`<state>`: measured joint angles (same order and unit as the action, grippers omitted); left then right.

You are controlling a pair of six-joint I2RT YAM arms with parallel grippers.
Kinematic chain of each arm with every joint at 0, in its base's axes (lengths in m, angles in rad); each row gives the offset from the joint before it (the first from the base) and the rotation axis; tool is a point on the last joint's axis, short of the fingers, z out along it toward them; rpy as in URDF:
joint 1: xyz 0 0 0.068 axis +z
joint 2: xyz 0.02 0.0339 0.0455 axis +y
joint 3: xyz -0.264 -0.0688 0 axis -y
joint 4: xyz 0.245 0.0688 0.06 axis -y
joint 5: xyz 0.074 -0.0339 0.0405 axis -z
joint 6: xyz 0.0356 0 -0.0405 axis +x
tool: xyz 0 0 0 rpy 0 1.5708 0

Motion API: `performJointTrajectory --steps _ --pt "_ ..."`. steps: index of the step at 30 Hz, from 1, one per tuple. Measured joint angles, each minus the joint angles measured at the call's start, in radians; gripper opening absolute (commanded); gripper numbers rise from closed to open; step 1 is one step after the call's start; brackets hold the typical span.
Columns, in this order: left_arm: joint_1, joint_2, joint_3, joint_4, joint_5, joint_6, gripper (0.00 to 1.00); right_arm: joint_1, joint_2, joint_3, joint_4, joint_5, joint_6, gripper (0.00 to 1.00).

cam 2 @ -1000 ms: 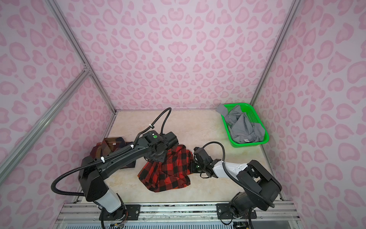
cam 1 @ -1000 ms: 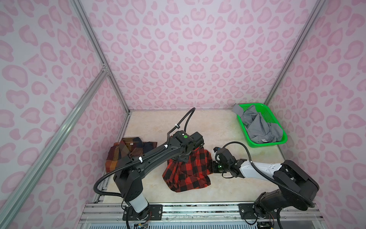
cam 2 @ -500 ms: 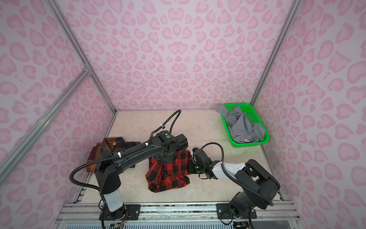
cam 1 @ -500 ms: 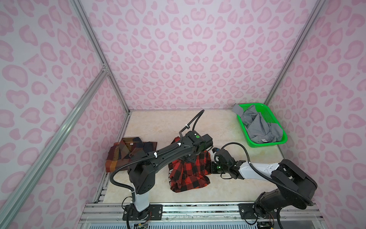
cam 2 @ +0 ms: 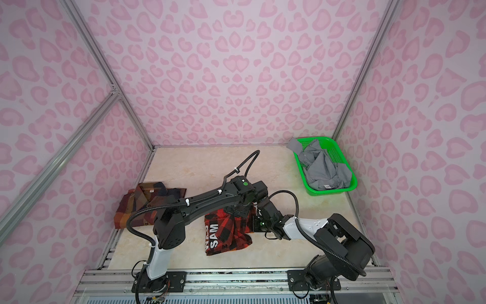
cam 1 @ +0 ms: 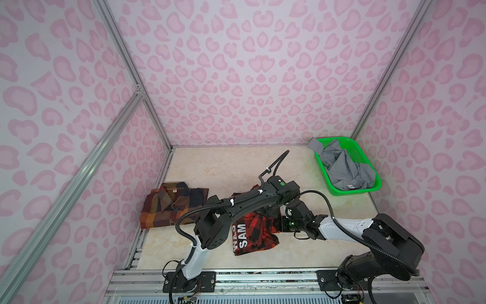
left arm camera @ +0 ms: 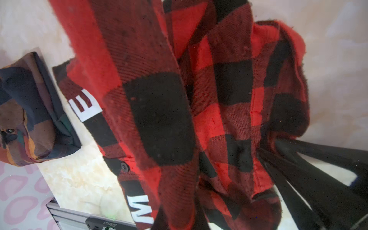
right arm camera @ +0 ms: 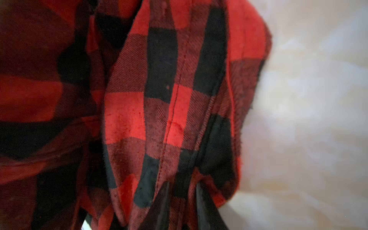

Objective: Fold and stack the long sleeve shirts

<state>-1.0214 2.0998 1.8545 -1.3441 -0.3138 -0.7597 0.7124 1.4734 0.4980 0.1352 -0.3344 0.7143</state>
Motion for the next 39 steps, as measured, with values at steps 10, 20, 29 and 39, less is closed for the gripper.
performJointTrajectory --steps 10,20,29,39 --pt "-0.002 0.012 0.018 0.023 0.018 -0.007 0.62 -0.011 -0.105 0.003 -0.178 0.033 -0.005 0.36" --pt "0.038 -0.107 0.106 0.029 -0.016 -0.029 0.91 -0.086 -0.341 0.032 -0.431 0.074 -0.039 0.41" --pt "0.046 -0.449 -0.287 0.226 -0.006 -0.090 0.89 -0.082 -0.433 0.141 -0.494 0.035 -0.083 0.32" --pt "0.023 -0.663 -0.790 0.502 0.058 -0.244 0.89 -0.021 0.018 0.409 -0.379 -0.048 -0.113 0.24"
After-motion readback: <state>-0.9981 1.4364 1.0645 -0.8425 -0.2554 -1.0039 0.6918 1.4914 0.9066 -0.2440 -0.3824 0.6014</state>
